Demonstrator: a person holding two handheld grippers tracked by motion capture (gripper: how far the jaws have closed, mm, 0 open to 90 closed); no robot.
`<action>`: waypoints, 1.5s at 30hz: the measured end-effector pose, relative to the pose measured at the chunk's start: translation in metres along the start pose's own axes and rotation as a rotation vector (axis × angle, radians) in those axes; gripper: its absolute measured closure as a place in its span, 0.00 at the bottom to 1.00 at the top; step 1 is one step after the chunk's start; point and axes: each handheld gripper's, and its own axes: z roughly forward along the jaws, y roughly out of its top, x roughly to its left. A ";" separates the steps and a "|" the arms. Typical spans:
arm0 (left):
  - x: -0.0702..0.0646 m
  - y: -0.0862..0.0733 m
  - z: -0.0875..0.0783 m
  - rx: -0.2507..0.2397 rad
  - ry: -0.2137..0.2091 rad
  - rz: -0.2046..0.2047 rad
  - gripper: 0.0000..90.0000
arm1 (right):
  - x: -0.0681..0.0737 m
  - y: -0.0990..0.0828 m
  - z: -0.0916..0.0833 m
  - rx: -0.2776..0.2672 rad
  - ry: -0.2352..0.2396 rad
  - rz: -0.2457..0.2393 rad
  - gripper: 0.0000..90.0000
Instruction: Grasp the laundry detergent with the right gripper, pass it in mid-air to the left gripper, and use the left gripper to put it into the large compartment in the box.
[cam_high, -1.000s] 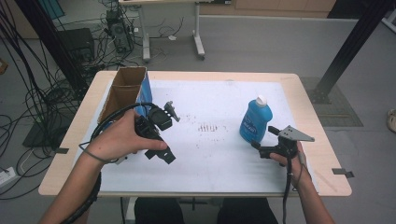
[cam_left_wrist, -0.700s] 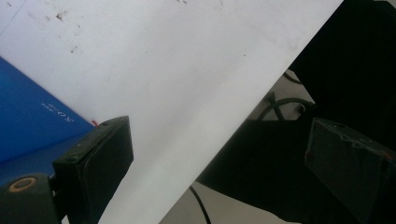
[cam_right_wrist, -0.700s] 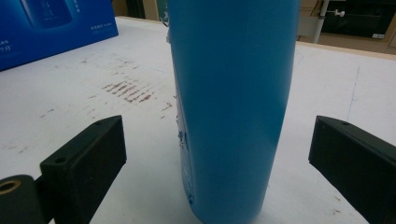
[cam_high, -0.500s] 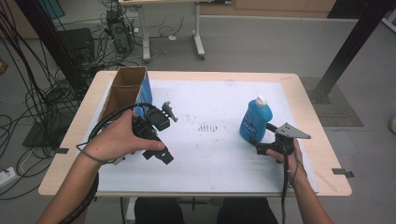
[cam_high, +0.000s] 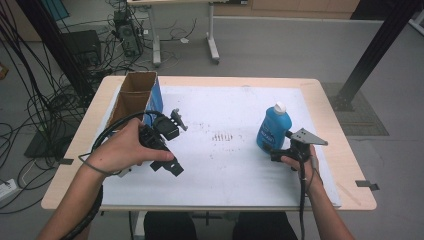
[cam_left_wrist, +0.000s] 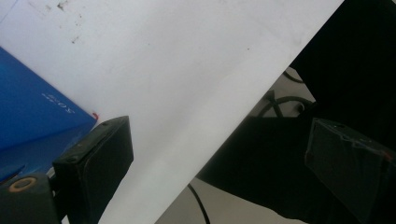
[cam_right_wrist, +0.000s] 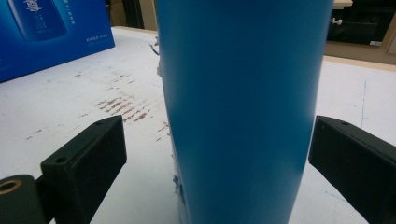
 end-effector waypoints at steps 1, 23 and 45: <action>0.000 0.000 0.000 0.000 0.000 0.000 0.09 | 0.000 0.000 0.000 0.000 0.000 0.000 0.05; 0.001 0.002 0.002 0.001 -0.008 0.004 0.09 | -0.004 0.003 0.016 -0.027 -0.001 -0.004 0.06; 0.000 0.007 0.003 0.000 -0.019 0.027 0.09 | -0.005 0.002 0.015 -0.029 -0.003 0.008 0.06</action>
